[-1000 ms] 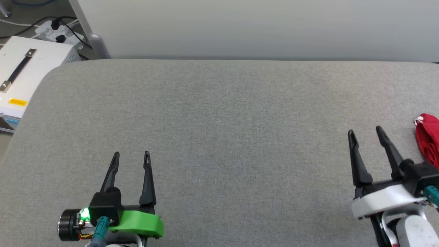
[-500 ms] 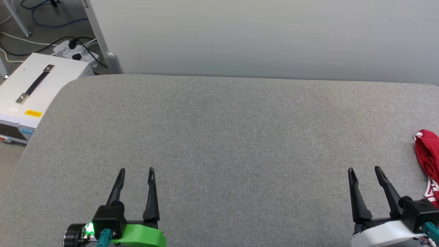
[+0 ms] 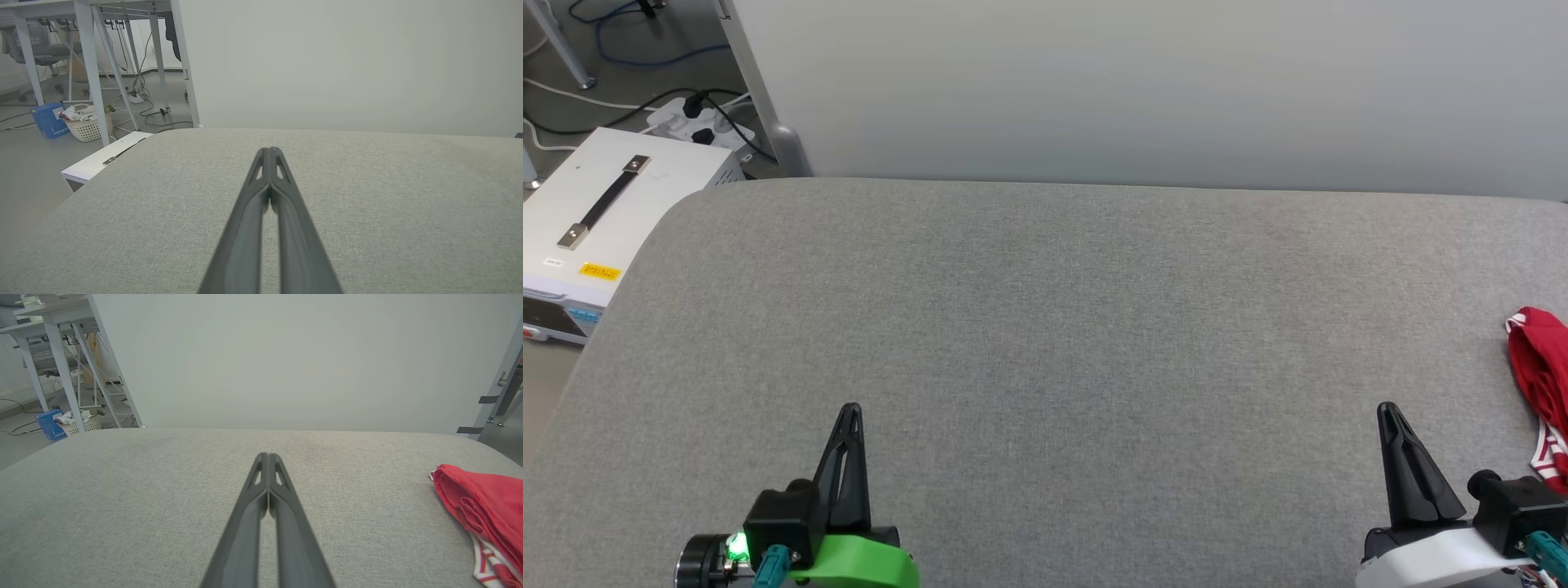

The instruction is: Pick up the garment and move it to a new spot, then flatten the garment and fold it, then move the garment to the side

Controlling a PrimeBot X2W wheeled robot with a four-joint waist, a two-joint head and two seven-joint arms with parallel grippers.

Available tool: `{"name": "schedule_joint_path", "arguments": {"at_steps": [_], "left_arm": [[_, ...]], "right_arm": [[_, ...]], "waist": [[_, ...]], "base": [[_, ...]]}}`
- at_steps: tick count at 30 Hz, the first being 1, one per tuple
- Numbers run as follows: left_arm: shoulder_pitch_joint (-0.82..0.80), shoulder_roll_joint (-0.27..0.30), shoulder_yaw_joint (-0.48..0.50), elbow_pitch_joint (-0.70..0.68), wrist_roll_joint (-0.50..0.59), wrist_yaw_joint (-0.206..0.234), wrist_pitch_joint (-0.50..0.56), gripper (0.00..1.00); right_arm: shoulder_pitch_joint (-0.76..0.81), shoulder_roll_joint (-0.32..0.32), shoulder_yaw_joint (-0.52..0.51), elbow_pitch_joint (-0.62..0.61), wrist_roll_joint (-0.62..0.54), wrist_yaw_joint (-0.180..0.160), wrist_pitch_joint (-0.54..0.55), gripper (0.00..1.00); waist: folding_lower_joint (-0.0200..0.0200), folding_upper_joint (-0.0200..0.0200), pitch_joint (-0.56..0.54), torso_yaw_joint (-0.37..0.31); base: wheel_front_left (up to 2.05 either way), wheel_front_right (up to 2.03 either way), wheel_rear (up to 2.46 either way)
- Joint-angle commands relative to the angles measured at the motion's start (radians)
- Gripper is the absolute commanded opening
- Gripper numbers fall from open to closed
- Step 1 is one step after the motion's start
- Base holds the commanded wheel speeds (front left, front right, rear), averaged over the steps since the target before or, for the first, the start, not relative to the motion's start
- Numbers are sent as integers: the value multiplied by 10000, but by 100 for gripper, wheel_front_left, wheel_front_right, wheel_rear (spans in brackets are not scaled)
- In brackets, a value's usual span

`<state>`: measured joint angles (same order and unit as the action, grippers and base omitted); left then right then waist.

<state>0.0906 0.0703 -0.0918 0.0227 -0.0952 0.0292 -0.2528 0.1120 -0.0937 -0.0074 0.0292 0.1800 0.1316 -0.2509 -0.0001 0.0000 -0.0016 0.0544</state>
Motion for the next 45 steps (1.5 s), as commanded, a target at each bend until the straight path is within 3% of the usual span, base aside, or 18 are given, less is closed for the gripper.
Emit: {"name": "schedule_joint_path", "arguments": {"at_steps": [1, 45], "left_arm": [[-29, -6, 28, -7, 30, -10, 69, 0], [-387, -86, 392, -97, 407, -125, 1074, 0]], "right_arm": [[-37, 14, -1, -12, -50, 0, 38, 0], [-480, 186, 29, -126, -765, -4, 1048, 0]], "waist": [[1, 0, 1, -7], [1, 0, 7, -226]], "base": [[0, 0, 0], [0, 0, 0]]}}
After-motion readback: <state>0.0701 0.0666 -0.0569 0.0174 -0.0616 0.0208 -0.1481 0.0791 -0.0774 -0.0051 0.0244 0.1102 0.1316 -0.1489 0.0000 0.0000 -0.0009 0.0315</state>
